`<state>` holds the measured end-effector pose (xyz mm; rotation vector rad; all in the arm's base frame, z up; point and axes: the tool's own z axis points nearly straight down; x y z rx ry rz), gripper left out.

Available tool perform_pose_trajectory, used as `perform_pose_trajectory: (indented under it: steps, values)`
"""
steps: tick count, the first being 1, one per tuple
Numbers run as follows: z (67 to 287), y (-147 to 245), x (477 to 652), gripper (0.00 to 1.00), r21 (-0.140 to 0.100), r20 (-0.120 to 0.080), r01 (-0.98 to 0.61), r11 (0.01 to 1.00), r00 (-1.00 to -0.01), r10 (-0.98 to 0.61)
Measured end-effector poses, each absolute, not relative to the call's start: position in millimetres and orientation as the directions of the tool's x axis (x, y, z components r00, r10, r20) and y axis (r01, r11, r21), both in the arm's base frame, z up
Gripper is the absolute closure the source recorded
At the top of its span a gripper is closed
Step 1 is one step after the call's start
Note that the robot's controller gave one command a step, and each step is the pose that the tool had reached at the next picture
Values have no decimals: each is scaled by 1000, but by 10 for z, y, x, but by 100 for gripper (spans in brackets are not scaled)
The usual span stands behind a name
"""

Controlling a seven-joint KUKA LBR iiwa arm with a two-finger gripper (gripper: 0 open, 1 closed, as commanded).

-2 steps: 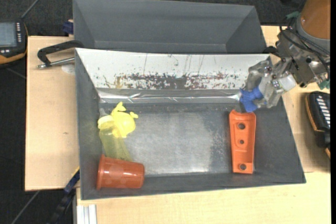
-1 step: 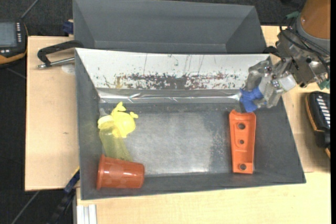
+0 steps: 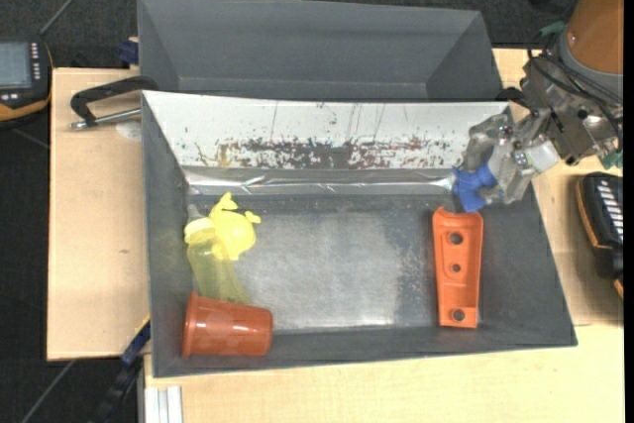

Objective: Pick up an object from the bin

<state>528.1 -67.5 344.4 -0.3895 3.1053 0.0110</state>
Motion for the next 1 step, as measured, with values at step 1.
perform_pose_trajectory:
  steps: [1]
  values:
    - [3443, -675, 5281, 100, 6, -13, -247, 969, -969, -247]
